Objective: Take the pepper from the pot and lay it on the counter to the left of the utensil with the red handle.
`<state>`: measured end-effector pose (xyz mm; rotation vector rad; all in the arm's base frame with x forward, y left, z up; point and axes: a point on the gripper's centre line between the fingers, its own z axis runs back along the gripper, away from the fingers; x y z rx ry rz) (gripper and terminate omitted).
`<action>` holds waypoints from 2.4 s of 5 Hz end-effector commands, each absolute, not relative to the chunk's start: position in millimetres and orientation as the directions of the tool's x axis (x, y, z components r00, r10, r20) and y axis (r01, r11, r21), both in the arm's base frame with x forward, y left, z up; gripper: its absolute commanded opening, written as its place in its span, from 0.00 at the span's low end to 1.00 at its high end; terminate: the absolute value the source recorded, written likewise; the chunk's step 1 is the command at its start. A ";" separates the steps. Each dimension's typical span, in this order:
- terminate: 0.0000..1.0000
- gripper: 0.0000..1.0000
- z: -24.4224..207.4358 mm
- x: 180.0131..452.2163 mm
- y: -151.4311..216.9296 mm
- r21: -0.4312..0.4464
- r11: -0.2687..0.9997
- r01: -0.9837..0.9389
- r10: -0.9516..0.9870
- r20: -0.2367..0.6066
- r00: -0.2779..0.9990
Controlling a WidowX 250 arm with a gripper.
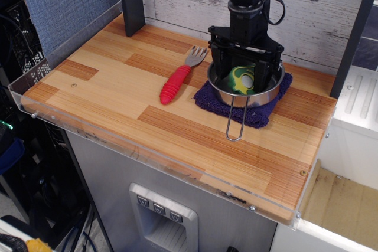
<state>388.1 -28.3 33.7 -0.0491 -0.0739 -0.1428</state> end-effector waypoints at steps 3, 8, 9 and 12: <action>0.00 0.00 29.1 390.1 -34.9 -0.023 0.990 0.142 -0.140 0.083 0.987; 0.00 0.00 69.3 343.1 -14.6 -0.085 0.983 0.164 -0.144 0.204 0.968; 0.00 0.00 70.9 339.0 16.7 -0.078 0.992 0.096 -0.077 0.221 0.972; 0.00 0.00 84.7 402.5 115.2 -0.067 0.997 -0.039 0.056 0.282 0.958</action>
